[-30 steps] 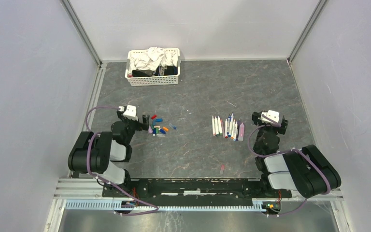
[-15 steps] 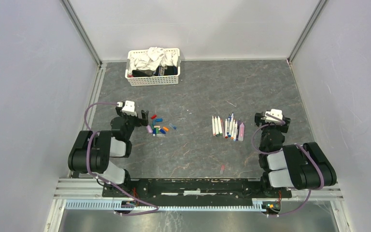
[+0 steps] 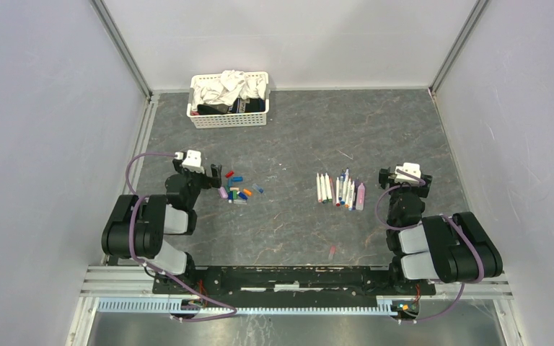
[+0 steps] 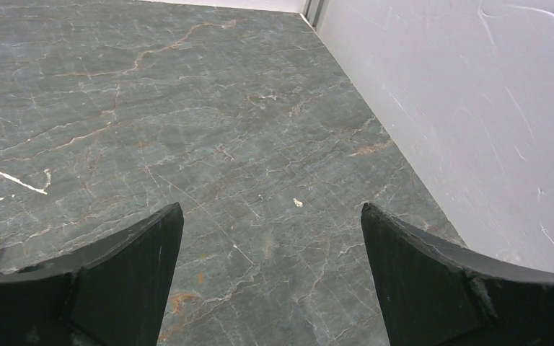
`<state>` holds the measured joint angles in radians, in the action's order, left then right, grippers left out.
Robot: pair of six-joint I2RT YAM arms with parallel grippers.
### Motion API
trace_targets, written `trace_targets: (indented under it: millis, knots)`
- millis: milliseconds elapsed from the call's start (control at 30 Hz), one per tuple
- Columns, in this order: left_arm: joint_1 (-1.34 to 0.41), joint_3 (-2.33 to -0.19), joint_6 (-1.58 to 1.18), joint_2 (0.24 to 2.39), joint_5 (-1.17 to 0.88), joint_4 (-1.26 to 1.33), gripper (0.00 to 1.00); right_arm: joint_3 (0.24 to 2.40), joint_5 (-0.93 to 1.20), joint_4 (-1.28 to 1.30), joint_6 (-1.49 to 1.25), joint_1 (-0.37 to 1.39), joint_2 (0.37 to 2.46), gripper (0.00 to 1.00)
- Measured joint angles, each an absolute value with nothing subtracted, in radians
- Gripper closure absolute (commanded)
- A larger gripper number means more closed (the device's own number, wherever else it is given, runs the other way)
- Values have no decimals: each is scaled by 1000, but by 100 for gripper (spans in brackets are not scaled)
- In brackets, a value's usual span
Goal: Open the pen caps
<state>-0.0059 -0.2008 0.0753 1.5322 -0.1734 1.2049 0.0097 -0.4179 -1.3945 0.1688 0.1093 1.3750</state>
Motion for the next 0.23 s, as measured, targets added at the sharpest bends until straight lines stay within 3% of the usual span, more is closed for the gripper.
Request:
trace_targets:
  millis: [233]
  knots:
    - [-6,-202,75,1533,-174,1201,0,10,-418,-1393,169,109,1375,2]
